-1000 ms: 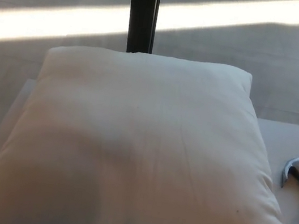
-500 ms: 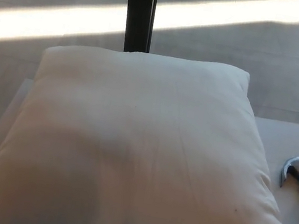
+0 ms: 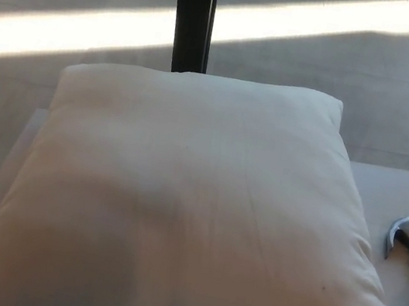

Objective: A hammer is kept on the right hand side and a pillow is kept on the left hand side on the desk infront of the robot and the robot uses its right hand to pick up the hammer and makes a downward swinging motion to hit the pillow

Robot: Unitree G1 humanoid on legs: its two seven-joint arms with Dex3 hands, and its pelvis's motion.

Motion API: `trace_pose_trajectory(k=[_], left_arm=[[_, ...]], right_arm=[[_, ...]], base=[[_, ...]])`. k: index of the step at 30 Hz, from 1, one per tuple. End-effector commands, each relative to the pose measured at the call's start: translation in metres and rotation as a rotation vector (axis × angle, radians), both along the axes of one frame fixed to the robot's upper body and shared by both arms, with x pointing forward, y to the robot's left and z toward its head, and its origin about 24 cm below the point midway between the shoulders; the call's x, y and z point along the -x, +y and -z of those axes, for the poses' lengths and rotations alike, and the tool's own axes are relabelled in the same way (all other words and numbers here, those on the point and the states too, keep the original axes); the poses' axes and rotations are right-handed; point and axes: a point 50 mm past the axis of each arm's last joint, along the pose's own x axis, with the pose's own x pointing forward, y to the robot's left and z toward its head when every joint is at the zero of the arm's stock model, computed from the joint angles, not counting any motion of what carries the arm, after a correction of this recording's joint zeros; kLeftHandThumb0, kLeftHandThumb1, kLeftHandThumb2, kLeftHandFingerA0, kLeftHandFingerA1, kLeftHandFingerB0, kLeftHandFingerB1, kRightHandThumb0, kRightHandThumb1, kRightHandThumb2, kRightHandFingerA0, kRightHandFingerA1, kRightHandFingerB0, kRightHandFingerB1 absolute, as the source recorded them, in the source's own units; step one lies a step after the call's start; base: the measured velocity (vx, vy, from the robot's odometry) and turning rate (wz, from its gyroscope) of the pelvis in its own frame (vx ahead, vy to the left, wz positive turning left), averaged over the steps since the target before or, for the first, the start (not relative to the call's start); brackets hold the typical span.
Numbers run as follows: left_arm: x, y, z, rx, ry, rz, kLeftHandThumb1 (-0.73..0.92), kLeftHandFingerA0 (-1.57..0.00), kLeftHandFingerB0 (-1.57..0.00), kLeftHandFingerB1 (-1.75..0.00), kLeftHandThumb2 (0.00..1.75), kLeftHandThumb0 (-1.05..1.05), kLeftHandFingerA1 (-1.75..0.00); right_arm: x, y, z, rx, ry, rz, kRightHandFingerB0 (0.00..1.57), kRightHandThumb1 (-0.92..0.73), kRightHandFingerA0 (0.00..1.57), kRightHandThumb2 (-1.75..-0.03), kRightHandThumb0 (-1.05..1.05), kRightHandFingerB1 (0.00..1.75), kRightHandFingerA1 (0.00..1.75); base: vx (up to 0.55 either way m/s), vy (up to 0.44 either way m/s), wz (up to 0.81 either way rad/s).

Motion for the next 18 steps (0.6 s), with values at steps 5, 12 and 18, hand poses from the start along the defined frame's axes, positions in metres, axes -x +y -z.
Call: trace_pose_trajectory(k=[5, 12, 18], left_arm=[[-0.006, 0.009, -0.011, -0.044, -0.037, 0.05, 0.74, -0.74, -0.63, -0.51, 0.62, -0.51, -0.62], [-0.004, 0.009, -0.011, -0.033, -0.039, 0.054, 0.74, -0.7, -0.6, -0.51, 0.62, -0.51, -0.61], [-0.004, 0.008, -0.011, -0.043, -0.036, 0.077, 0.74, -0.69, -0.6, -0.51, 0.62, -0.52, -0.61]], right_arm=[[0.063, 0.004, 0.07, -0.225, 0.116, 0.072, 0.69, -0.83, 0.8, -0.73, -0.38, 1.47, 1.57], [0.042, 0.009, 0.041, -0.498, -0.055, 0.022, 0.74, -0.72, 0.76, -0.74, -0.24, 1.04, 1.52], [0.036, 0.005, 0.024, -0.596, -0.149, -0.009, 0.76, -0.54, 0.86, -1.03, -0.23, 1.53, 1.75]], base=[[0.0, 0.0, 0.0], [0.0, 0.0, 0.0], [0.0, 0.0, 0.0]])
